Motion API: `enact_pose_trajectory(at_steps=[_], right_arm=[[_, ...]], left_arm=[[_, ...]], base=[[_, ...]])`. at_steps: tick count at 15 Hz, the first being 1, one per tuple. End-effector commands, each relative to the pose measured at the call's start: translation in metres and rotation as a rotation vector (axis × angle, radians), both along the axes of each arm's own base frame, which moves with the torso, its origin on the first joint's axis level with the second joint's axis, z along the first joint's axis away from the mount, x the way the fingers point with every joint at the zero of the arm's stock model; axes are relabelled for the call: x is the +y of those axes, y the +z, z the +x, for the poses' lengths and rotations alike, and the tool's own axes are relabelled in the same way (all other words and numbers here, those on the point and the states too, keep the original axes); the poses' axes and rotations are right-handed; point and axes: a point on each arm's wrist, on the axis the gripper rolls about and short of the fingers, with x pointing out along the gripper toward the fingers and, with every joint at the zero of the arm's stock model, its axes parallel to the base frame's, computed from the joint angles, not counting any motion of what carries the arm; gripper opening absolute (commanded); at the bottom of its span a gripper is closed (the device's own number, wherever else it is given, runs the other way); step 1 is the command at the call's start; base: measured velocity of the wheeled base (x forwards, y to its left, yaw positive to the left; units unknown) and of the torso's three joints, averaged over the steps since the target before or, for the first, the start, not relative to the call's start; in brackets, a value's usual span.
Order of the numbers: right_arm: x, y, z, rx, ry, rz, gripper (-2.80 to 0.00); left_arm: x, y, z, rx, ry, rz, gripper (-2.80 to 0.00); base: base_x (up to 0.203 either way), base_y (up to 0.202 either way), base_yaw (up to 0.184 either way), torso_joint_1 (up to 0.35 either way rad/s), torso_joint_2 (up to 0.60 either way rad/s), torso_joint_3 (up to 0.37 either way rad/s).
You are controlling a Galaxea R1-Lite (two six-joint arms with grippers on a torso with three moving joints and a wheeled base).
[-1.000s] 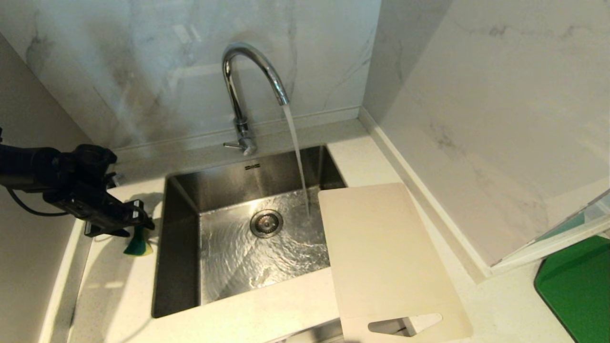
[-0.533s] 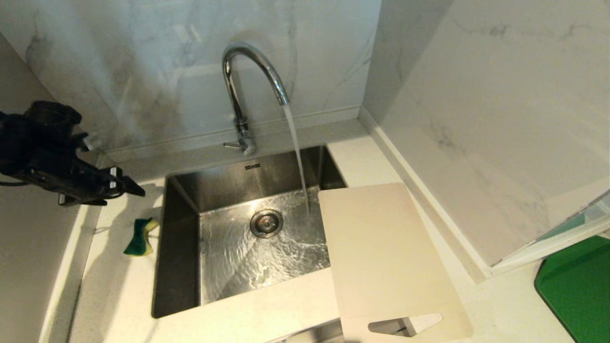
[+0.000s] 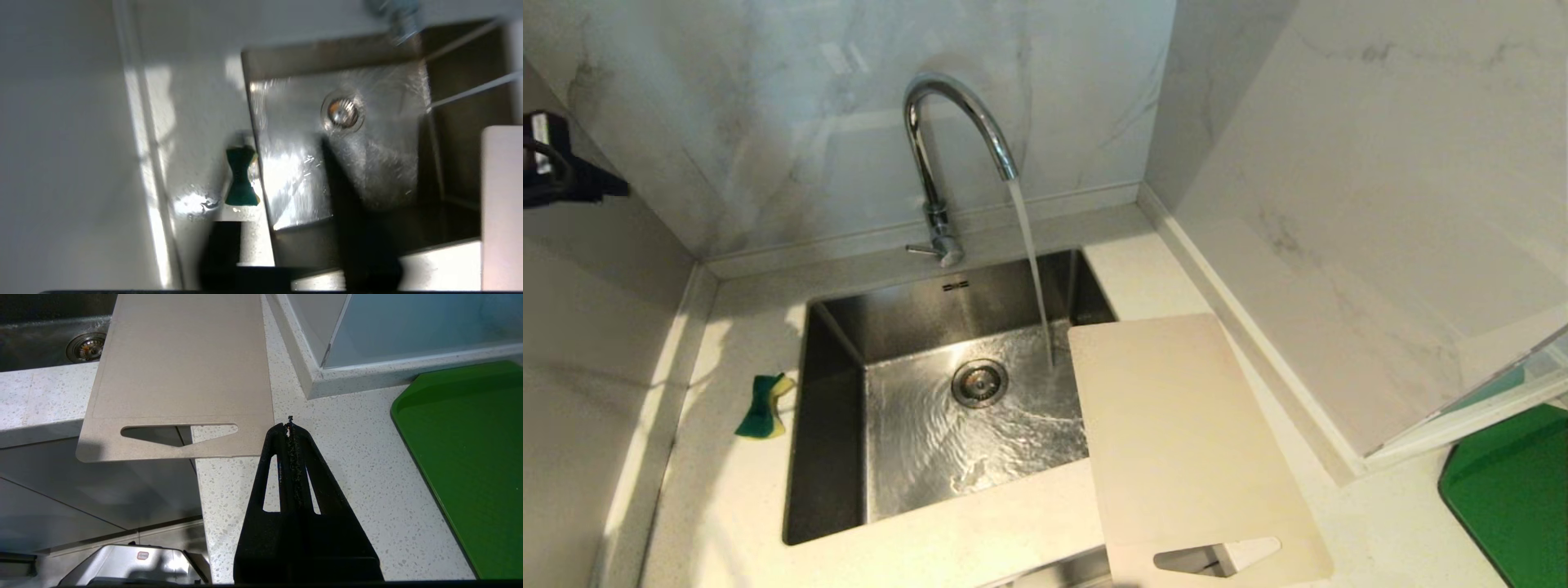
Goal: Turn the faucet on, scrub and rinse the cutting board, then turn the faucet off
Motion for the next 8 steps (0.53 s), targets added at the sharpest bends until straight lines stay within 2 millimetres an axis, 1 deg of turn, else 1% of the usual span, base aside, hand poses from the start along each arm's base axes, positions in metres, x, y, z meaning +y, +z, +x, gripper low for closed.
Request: enact_pose_trajectory(at_steps=[1,3,5,7,8], right_arm=[[0.000,0.000,0.000,0.001,0.001,-0.001,-2.80],[0.000,0.000,0.000,0.000,0.001,-0.001,-2.80],[0.000,0.000,0.000,0.001,0.001,-0.001,-2.80],[0.000,0.000,0.000,0.001,0.001,-0.001,-2.80],[0.000,0.000,0.000,0.001,0.001,-0.001,-2.80]], left_arm=[[-0.006,0.033,-0.065,-0.145,-0.006,0.019,-2.80],[-0.010,0.043,-0.103,-0.204,-0.012,0.024,-2.80],[-0.014,0.045,-0.140,-0.249,-0.013,0.029,-2.80],[-0.018,0.038,-0.177,-0.277,-0.012,0.035,-2.80],[-0.019,0.029,-0.195,-0.280,-0.011,0.041,-2.80]], base=[[0.000,0.000,0.000,0.000,0.00,0.000],[0.000,0.000,0.000,0.000,0.00,0.000],[0.000,0.000,0.000,0.000,0.00,0.000],[0.000,0.000,0.000,0.000,0.00,0.000],[0.000,0.000,0.000,0.000,0.00,0.000]])
